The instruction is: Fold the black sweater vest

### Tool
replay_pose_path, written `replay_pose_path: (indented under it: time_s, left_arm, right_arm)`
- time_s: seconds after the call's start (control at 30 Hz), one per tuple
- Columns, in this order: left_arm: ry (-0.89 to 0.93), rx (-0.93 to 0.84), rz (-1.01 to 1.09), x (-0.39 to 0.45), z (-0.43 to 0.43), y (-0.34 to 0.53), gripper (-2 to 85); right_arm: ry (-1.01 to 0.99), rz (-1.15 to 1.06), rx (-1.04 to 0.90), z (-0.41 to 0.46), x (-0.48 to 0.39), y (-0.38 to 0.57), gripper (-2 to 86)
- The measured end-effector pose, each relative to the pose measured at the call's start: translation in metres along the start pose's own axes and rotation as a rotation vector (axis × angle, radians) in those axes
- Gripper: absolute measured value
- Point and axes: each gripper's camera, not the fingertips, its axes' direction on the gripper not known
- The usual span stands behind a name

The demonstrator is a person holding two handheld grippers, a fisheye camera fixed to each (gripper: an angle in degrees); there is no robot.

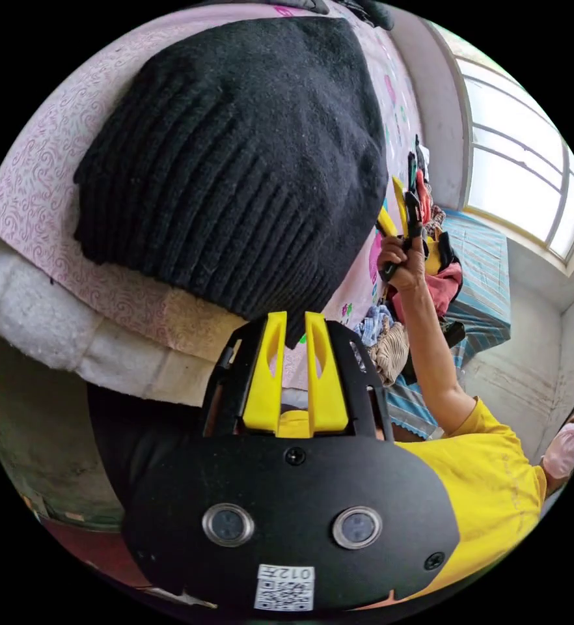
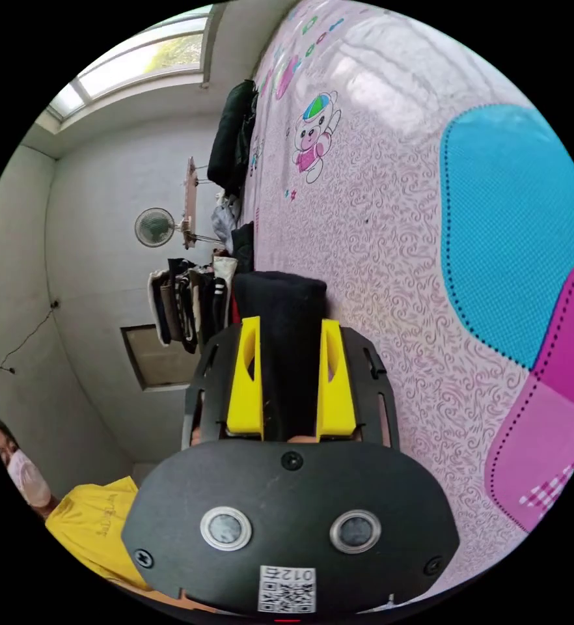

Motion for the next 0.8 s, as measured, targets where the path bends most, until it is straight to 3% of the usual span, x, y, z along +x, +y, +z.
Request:
replay_pose_path:
  time_s: [0.2, 0.4, 0.47, 0.5, 0.63, 0.8]
  left_arm:
    - [0.081, 0.012, 0.087, 0.037, 0.014, 0.023, 6.2]
    - [0.244, -0.035, 0.040, 0.075, 0.072, 0.024, 10.5]
    - [0.050, -0.089, 0.102, 0.102, 0.090, 0.024, 12.4]
    - [-0.156, -0.100, 0.170, 0.126, 0.099, 0.027, 13.9]
    - [-0.713, 0.015, 0.503, 0.216, 0.126, 0.059, 18.0]
    - [-1.042, 0.176, 0.701, 0.276, 0.158, 0.103, 20.8]
  right_arm:
    - [-0.005, -0.077, -0.055, -0.001, 0.002, 0.004, 11.4]
    - [0.044, -0.083, -0.102, 0.005, -0.012, -0.018, 4.7]
    - [0.029, -0.056, -0.069, 0.000, -0.028, -0.015, 3.6]
    - [0.031, -0.046, -0.061, -0.001, -0.033, -0.014, 3.3]
    - [0.032, 0.039, 0.023, -0.006, -0.060, 0.001, 1.8]
    - [-0.006, 0.134, 0.136, -0.006, -0.077, 0.021, 1.2]
